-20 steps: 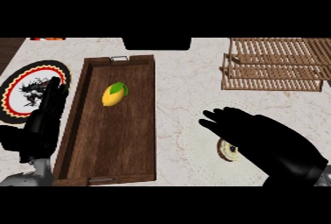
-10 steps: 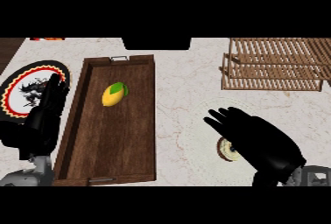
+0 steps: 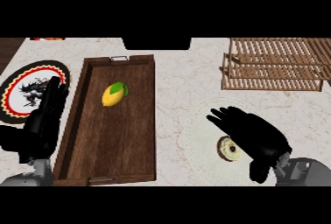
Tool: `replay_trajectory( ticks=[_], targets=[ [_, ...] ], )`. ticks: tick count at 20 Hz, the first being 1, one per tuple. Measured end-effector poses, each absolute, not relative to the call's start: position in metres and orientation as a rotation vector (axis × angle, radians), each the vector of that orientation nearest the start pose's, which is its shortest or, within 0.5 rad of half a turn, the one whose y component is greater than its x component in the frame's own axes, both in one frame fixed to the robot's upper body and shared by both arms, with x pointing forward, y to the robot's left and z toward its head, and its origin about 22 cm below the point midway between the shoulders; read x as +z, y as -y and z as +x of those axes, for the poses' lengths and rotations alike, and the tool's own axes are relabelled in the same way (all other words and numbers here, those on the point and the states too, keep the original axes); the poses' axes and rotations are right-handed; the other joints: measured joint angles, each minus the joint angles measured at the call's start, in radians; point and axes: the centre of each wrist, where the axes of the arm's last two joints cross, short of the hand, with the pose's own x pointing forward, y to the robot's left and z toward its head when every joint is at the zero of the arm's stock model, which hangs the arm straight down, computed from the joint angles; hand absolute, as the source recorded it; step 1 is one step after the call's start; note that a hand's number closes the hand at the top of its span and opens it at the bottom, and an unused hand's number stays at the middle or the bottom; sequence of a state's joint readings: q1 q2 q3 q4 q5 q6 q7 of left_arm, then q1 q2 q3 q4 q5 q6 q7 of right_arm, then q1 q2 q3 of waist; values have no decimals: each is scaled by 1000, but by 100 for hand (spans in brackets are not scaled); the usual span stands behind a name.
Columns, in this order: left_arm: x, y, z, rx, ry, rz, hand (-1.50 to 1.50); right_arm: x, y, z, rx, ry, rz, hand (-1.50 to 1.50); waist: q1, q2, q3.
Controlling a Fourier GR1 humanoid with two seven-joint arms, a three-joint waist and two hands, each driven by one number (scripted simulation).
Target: Pick the cupcake from the placemat and place it in the tiered shelf
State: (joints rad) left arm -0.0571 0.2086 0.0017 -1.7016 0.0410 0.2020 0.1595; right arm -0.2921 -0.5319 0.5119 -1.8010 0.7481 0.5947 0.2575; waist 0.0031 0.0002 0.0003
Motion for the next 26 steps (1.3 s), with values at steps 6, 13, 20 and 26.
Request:
replay_trajectory(
  ticks=[6,13,20,26],
  targets=[
    [55,-268,254,38,1607,242,0,83,201,253,1749,1178,-570,-150,-1,0,0],
    [57,-267,253,39,1609,247,0,66,202,263,1735,1219,-542,-150,-1,0,0],
    [54,-264,255,35,1609,256,0,46,190,262,1746,1198,-525,-150,-2,0,0],
    [58,-266,259,35,1612,249,0,25,182,265,1823,1168,-527,150,-1,-6,-6]
  ],
)
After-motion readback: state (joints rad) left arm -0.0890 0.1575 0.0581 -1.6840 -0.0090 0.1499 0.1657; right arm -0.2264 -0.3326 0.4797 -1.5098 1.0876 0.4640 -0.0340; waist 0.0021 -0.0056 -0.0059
